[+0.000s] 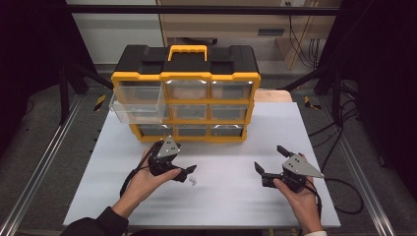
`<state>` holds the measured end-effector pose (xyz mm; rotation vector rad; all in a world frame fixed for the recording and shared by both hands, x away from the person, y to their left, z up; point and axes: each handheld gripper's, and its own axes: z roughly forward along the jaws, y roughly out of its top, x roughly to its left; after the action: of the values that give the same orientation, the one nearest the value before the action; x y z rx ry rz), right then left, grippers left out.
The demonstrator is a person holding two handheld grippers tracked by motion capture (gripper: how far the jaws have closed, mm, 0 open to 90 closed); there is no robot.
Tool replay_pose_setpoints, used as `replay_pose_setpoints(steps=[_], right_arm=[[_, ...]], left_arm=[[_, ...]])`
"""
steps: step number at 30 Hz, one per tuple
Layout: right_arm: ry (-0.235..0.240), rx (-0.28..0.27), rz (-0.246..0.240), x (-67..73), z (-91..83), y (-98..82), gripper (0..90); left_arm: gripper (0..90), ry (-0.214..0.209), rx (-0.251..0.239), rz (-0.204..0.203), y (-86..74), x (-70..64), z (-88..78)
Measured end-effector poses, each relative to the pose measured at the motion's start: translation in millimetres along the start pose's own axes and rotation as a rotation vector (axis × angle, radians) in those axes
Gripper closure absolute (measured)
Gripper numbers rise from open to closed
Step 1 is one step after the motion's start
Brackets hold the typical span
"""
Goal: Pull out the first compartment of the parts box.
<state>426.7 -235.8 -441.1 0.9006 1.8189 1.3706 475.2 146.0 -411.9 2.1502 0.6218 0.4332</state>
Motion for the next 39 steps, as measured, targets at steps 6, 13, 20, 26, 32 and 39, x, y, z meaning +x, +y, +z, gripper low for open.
replay_pose_setpoints(steps=[6,13,20,26,32,39], right_arm=[[-0.006,-0.011,-0.007,-1.0,-2.0,-0.4,5.8],[-0.006,-0.012,-0.008,-1.1,-2.8,-0.7,5.7],[-0.013,-0.013,-0.019,-2.3,-4.6,-2.5,5.7],[-0.024,-0.017,-0.011,-5.5,-7.8,-3.9,5.7],[-0.023,-0.021,-0.014,-5.9,-7.2,-3.5,5.6],[-0.027,-0.017,-0.014,-6.1,-7.2,-3.7,5.6]], left_arm=[[7.6,-0.020,0.024,0.008,4.8,-0.7,0.5],[7.0,-0.020,0.068,-0.001,5.7,1.9,2.7],[7.1,-0.008,0.118,0.012,12.2,9.8,4.1],[7.1,-0.015,0.147,0.022,10.7,12.5,10.3],[7.1,-0.015,0.162,0.023,11.1,13.3,13.7],[7.1,-0.017,0.165,0.004,13.6,16.3,15.0]])
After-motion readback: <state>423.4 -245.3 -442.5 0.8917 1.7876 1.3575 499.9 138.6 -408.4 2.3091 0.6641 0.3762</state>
